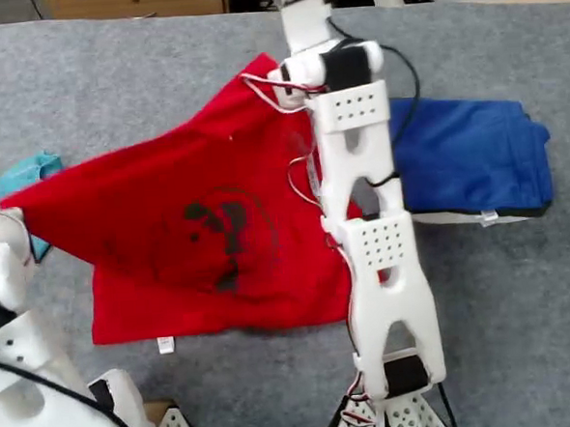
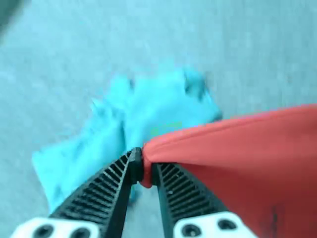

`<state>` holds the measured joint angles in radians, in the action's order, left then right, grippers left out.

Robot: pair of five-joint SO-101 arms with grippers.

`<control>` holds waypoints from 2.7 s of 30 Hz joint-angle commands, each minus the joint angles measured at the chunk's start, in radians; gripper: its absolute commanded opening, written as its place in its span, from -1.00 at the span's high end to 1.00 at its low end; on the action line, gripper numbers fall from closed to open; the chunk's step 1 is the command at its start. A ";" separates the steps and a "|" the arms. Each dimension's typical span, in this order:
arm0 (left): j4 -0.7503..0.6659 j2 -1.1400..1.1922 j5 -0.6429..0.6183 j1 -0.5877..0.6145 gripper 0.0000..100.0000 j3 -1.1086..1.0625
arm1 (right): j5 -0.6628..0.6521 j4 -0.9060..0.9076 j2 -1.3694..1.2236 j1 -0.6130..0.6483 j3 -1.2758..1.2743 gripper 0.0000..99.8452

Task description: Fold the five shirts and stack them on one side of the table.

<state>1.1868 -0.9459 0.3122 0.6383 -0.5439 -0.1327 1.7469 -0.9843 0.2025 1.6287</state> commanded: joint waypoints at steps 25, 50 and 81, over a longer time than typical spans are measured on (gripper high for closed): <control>0.184 -0.018 0.006 -0.054 0.94 0.341 | 0.031 0.014 0.337 0.186 -0.648 0.92; 0.189 -0.020 0.061 0.085 0.94 0.016 | 0.049 -0.175 0.320 0.427 -1.349 0.94; -0.095 -0.006 -0.123 -0.427 0.94 -0.321 | -1.030 0.015 1.942 -0.505 -2.427 0.49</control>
<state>1.1009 -0.9536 0.1910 0.2148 -0.8692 -1.1684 1.7530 0.9244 -0.3007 -0.8170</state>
